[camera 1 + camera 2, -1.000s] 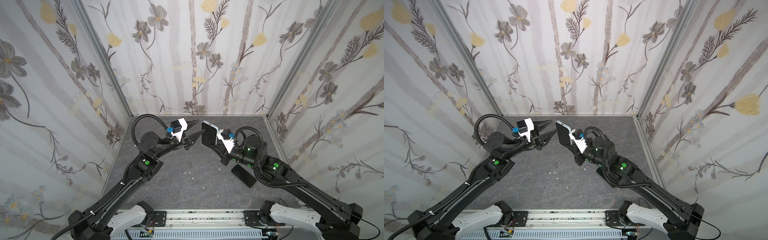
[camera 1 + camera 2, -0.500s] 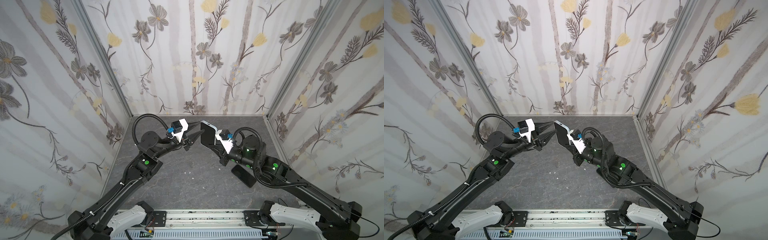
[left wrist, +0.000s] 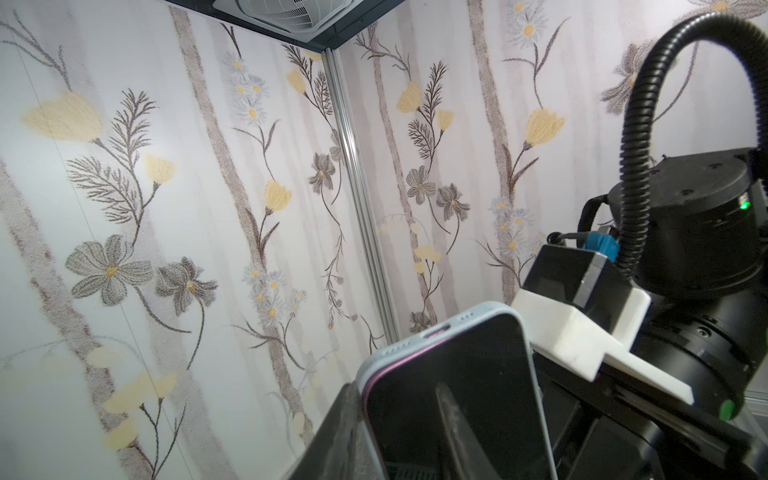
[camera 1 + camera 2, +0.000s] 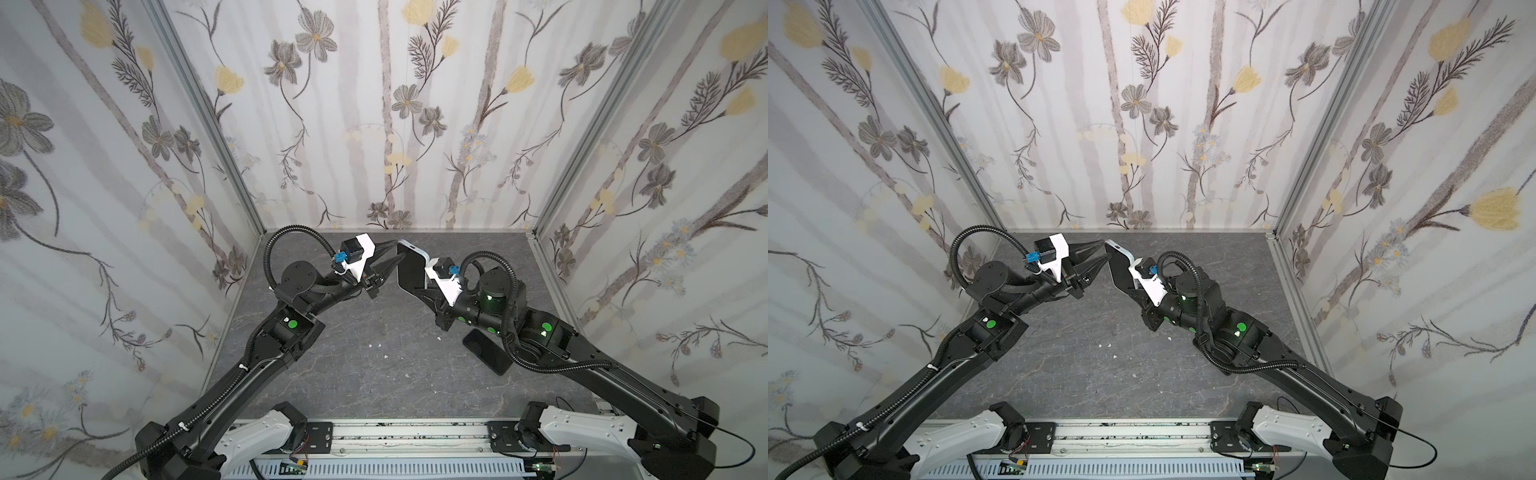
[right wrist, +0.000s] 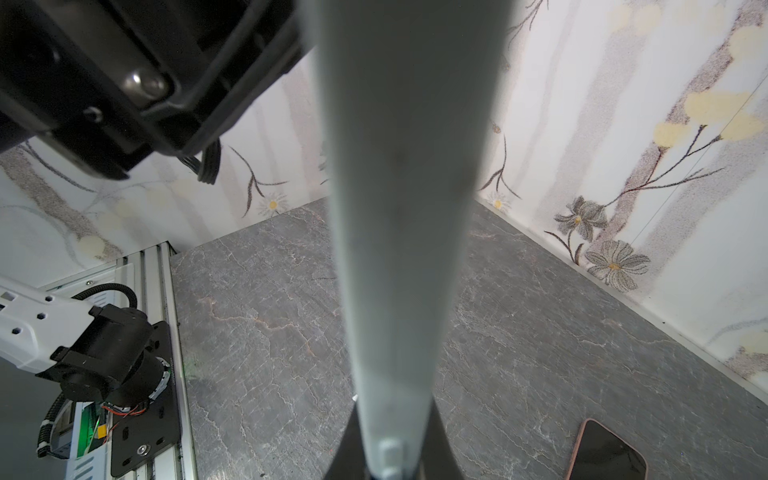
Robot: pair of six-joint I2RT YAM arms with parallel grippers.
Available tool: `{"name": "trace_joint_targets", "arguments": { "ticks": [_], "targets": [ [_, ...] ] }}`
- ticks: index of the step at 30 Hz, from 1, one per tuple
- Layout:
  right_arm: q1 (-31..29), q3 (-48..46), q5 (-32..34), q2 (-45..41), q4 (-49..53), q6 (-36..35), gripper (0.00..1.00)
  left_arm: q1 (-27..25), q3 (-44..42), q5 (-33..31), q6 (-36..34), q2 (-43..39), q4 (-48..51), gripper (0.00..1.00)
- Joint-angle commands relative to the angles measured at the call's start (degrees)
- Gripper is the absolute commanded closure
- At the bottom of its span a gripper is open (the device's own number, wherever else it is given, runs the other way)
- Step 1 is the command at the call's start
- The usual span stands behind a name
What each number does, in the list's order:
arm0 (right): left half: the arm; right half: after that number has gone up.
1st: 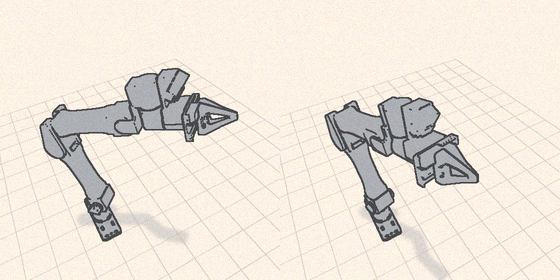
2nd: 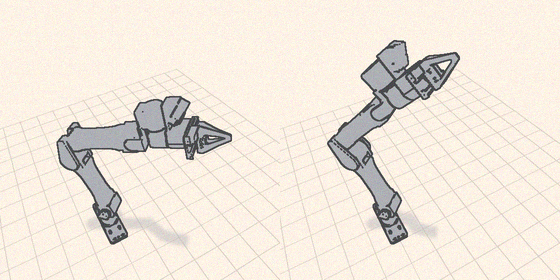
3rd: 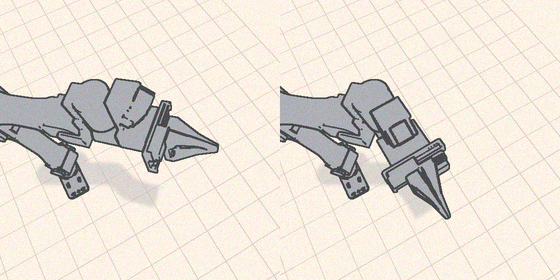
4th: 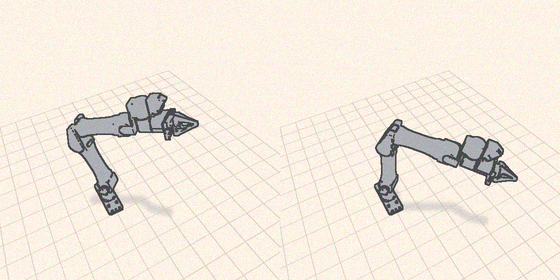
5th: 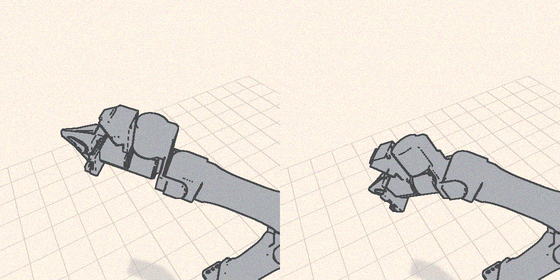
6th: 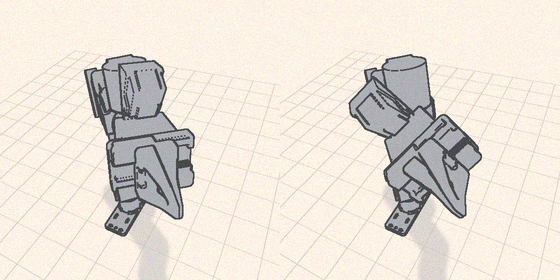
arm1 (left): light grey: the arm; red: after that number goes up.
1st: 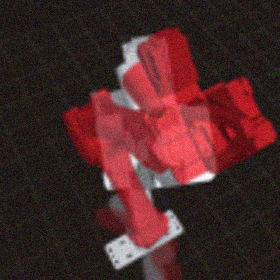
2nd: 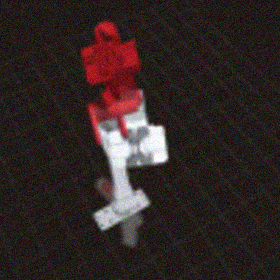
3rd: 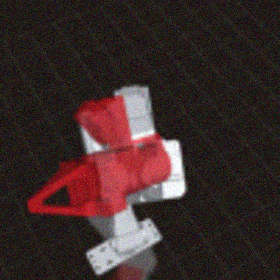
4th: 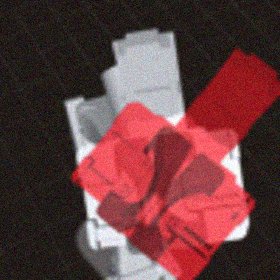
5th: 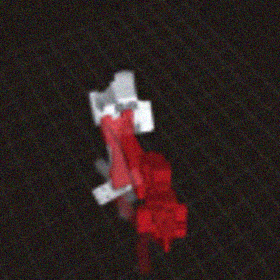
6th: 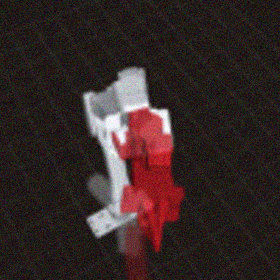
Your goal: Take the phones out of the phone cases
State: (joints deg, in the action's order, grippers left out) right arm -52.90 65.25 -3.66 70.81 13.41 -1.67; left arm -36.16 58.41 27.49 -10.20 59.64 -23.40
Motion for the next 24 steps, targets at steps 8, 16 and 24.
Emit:
{"name": "trace_joint_targets", "arguments": {
  "ticks": [8,16,24],
  "targets": [
    [-0.6,2.5,-4.9,2.4,0.2,-4.3,1.0,-0.2,1.4,7.1,-2.8,0.8,5.5,0.68],
    [-0.5,3.8,-7.6,3.3,1.6,-5.9,1.0,-0.2,1.8,9.9,-2.7,0.9,7.7,0.68],
    [0.2,4.6,-10.2,3.0,2.6,-7.2,1.0,0.5,2.5,13.5,-2.0,1.3,10.0,0.64]
  ]
}}
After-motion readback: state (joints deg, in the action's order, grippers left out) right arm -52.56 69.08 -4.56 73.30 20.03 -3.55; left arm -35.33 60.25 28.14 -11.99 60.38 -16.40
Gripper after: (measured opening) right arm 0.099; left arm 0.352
